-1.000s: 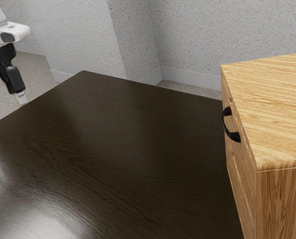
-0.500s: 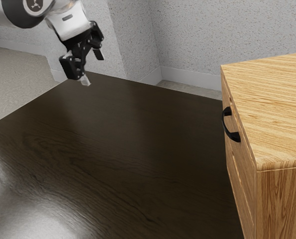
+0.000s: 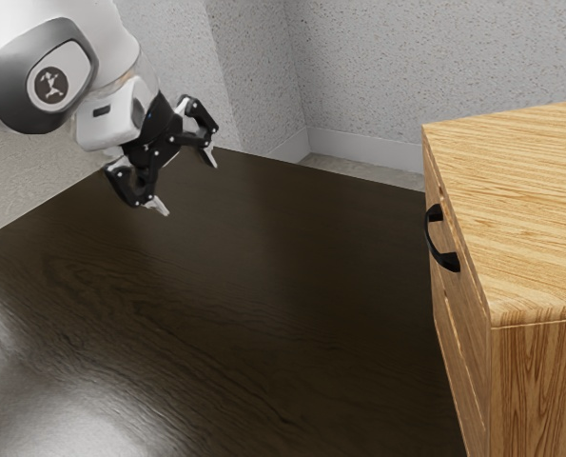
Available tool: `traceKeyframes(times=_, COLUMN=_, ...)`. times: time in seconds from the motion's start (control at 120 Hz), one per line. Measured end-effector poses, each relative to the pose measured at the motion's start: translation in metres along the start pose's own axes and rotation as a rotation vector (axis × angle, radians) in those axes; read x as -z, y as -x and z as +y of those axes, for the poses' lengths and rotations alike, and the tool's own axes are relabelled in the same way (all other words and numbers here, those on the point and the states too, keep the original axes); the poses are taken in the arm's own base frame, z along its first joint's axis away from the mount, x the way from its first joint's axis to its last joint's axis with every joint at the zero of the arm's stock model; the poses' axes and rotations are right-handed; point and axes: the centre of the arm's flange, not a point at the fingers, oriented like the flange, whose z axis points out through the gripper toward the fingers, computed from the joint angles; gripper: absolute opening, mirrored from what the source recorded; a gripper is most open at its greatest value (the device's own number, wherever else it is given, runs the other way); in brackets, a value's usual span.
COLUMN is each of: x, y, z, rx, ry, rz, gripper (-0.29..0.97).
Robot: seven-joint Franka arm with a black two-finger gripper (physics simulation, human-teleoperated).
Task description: Pull the drawer handle with one arm to open the drawer
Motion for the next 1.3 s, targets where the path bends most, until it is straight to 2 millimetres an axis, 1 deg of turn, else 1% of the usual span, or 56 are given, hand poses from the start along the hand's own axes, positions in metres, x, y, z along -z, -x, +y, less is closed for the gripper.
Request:
traceKeyframes(times=0.083, x=-0.015, y=-0.033, z=-0.004, rx=-0.1, ry=-0.058, rz=0.018, gripper=0.68)
traceKeyframes(times=0.117, x=-0.017, y=-0.044, z=-0.007, rx=-0.132, ry=-0.086, rz=0.025, gripper=0.68)
traceKeyframes(times=0.2, x=-0.015, y=-0.061, z=-0.014, rx=-0.193, ry=-0.154, rz=0.029, gripper=0.68)
traceKeyframes(times=0.267, x=-0.018, y=-0.079, z=-0.017, rx=-0.239, ry=-0.189, rz=0.048, gripper=0.68)
traceKeyframes(times=0.358, x=-0.032, y=-0.108, z=-0.015, rx=-0.308, ry=-0.227, rz=0.072, gripper=0.68)
traceKeyframes(times=0.425, x=-0.041, y=-0.123, z=-0.015, rx=-0.345, ry=-0.266, rz=0.08, gripper=0.68)
traceKeyframes(times=0.483, x=-0.044, y=-0.133, z=-0.017, rx=-0.374, ry=-0.307, rz=0.089, gripper=0.68)
traceKeyframes(times=0.675, x=-0.039, y=-0.169, z=-0.024, rx=-0.463, ry=-0.41, rz=0.102, gripper=0.68)
traceKeyframes(times=0.792, x=-0.04, y=-0.177, z=-0.022, rx=-0.494, ry=-0.431, rz=0.102, gripper=0.68)
traceKeyframes(times=0.833, x=-0.038, y=-0.185, z=-0.021, rx=-0.514, ry=-0.437, rz=0.105, gripper=0.68)
traceKeyframes(times=0.925, x=-0.03, y=-0.207, z=-0.017, rx=-0.572, ry=-0.433, rz=0.124, gripper=0.68)
traceKeyframes(times=1.033, x=-0.02, y=-0.217, z=-0.017, rx=-0.609, ry=-0.407, rz=0.137, gripper=0.68)
traceKeyframes(times=1.125, x=-0.021, y=-0.23, z=-0.018, rx=-0.643, ry=-0.379, rz=0.146, gripper=0.68)
traceKeyframes(times=1.217, x=-0.026, y=-0.241, z=-0.02, rx=-0.67, ry=-0.363, rz=0.15, gripper=0.68)
traceKeyframes(times=1.3, x=-0.029, y=-0.247, z=-0.025, rx=-0.684, ry=-0.365, rz=0.146, gripper=0.68)
